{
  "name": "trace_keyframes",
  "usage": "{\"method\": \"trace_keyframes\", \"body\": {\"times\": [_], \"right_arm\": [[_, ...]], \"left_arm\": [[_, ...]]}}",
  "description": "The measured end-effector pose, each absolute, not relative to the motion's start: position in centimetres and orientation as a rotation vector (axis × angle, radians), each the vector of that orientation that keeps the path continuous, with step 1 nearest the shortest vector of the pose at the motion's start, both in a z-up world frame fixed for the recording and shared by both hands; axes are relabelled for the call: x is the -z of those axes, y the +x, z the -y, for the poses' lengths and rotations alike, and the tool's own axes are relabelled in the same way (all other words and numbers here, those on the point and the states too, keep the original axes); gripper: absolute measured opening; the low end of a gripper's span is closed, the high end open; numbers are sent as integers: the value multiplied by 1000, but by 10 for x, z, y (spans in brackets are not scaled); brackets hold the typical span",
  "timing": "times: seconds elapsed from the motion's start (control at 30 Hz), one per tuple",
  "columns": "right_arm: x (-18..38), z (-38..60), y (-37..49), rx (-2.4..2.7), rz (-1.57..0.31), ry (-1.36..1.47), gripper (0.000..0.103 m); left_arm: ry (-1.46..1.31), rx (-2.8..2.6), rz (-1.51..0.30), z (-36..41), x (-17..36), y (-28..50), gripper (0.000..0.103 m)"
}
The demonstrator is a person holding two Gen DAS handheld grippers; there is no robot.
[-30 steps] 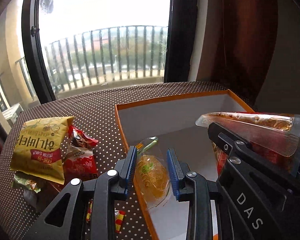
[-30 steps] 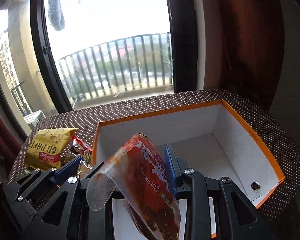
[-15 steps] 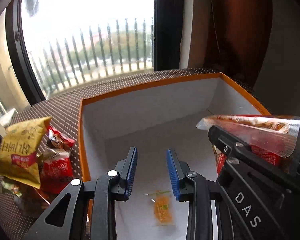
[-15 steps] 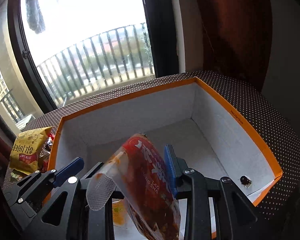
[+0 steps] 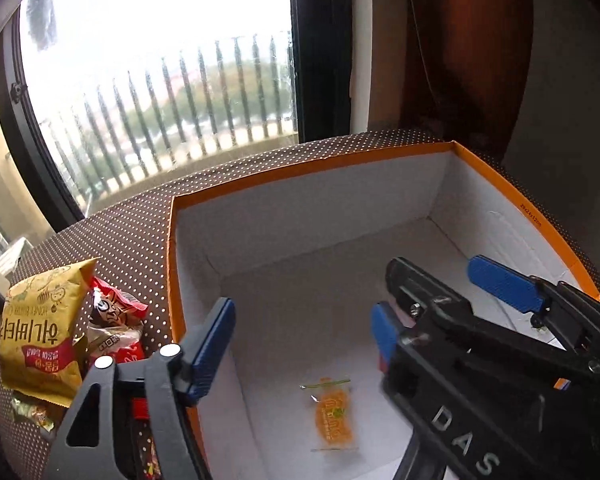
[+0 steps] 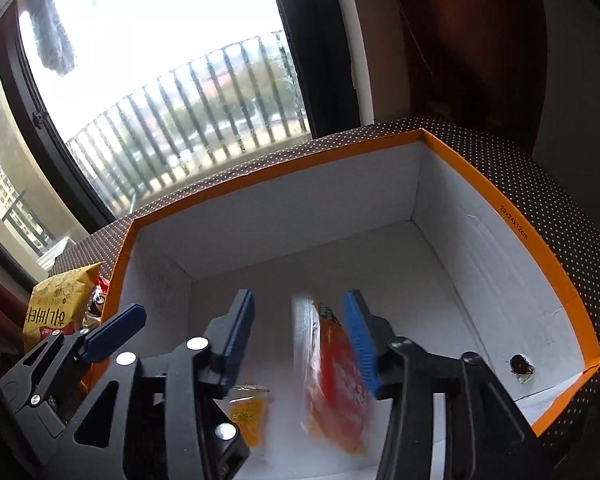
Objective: Organize snacks
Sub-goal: 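Open the right tool to drop the red package into the box, then withdraw both open tools from the box back toward the snack pile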
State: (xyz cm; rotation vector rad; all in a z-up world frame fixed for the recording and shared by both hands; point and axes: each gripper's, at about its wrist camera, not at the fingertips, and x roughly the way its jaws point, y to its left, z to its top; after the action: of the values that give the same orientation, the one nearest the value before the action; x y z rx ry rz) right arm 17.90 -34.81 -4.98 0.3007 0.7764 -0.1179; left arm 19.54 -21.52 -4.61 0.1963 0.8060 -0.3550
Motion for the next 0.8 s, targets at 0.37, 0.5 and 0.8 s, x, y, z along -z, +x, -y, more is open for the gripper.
{"method": "trace_keyframes", "body": {"times": [0.37,0.5,0.8], "right_arm": [[36,340,155,133,-728,278,72],[28,334,142,133,-708,264,72],[9,311,114,122,-658,228,72]], "left_arm": [[195,330,-744,210,37,173,80],[183,329,-722,204,32,162,80],[151,315,-671,182,18,136,80]]}}
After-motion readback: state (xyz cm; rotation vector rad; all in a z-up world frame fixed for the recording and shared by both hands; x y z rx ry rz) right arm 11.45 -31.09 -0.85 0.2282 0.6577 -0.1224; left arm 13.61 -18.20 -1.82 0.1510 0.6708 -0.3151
